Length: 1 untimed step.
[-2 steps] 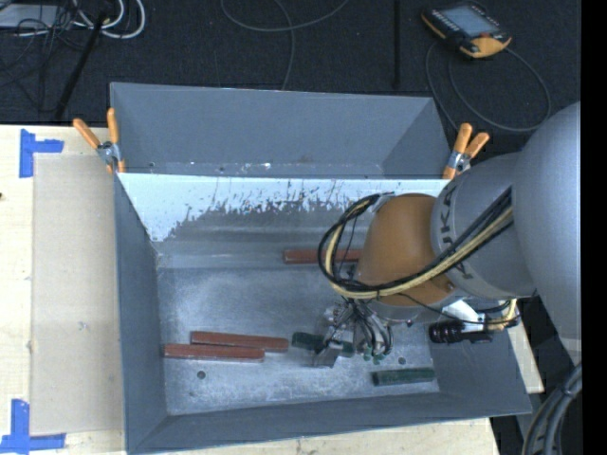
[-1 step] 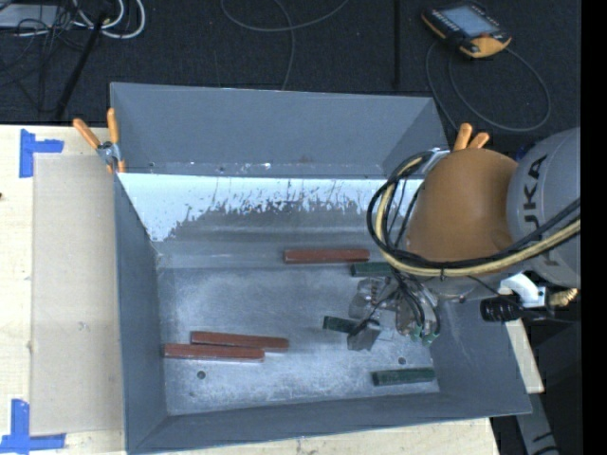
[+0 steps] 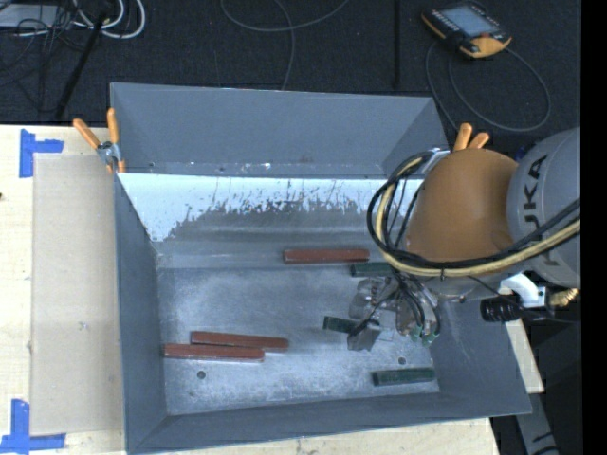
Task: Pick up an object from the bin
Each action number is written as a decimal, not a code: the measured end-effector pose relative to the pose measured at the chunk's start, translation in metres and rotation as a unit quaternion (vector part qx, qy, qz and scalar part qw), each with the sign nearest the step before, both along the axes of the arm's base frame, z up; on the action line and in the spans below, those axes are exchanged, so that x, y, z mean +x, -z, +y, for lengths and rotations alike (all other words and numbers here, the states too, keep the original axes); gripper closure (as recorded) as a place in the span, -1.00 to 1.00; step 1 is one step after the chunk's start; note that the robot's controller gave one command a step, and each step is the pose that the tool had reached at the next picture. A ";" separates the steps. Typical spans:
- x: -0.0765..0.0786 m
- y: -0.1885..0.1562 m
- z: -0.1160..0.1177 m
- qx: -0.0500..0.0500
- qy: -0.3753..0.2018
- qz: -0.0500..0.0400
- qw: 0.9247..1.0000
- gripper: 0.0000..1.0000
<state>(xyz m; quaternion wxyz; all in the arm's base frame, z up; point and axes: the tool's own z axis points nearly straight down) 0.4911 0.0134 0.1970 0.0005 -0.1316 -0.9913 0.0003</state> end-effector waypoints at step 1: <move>0.004 -0.047 -0.019 0.000 -0.019 0.003 1.000 1.00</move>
Offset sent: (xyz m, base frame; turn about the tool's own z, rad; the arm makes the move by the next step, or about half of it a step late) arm -0.0182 0.0183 0.1567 -0.0437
